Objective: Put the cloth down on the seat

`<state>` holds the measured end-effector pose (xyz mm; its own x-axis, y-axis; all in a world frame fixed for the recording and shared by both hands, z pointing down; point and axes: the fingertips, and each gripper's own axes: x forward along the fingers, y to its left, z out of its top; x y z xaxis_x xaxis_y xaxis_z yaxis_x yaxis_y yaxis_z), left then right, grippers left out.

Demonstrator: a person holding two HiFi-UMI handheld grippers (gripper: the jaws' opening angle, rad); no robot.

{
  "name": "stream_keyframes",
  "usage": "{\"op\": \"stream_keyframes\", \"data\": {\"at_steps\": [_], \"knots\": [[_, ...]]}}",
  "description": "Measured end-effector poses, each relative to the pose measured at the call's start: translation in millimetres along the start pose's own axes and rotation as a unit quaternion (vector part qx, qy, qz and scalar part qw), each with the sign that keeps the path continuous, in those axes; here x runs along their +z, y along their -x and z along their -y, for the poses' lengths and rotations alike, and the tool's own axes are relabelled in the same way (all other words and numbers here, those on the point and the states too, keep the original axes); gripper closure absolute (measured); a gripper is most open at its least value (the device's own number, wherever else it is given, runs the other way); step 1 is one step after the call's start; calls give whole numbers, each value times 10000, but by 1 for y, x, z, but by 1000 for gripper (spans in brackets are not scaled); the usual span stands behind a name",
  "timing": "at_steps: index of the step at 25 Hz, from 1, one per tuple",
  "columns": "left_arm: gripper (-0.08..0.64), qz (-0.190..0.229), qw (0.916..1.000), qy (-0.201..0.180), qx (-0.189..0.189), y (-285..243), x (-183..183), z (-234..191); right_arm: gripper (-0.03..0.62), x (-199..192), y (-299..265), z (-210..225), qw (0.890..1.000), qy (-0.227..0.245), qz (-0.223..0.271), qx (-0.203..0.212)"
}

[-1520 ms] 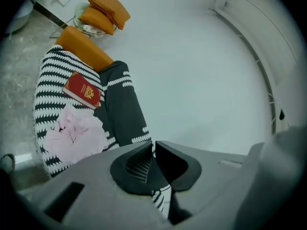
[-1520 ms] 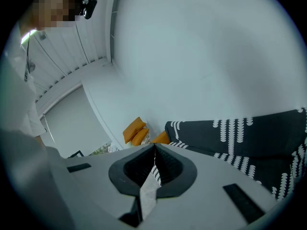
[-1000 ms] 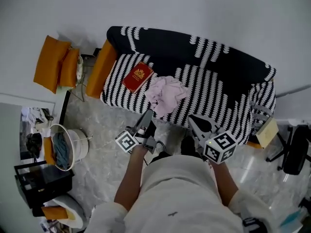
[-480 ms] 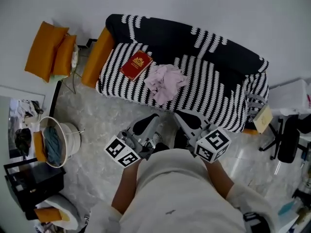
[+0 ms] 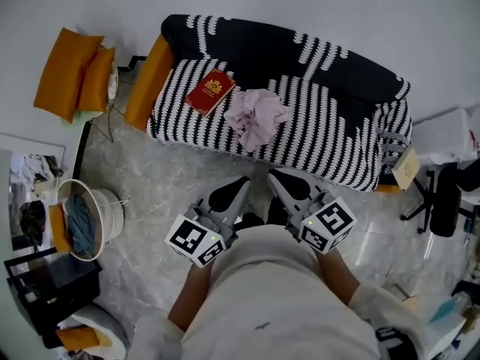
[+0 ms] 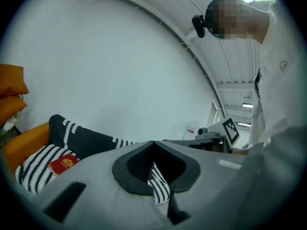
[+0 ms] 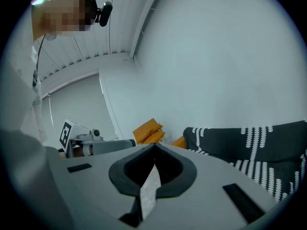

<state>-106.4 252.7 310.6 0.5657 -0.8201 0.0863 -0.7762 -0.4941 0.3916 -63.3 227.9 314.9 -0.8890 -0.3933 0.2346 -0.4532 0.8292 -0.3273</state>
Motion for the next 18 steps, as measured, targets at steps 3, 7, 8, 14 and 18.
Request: {"op": "stream_keyframes", "data": {"at_steps": [3,7,8,14,18], "knots": [[548,-106,9999,-65,-22,5,-5,-3,584,-1,0,-7,10000,37,-21,-41],[548,-265,9994,-219,-44,6,-11,-4,584,-2,1,-12,9999,85,-42,-105],[548,-288,9993,-219,-58,5,-12,-4,584,-4,2,-13,9999,81,-52,-124],[548,-371,9989,-258,-160,0,-16,-1,584,-11,5,-10,9997,53,-122,-216],[548,-392,9987,-275,-173,-1,-16,-4,584,-11,2,-10,9996,90,-159,-201]]}}
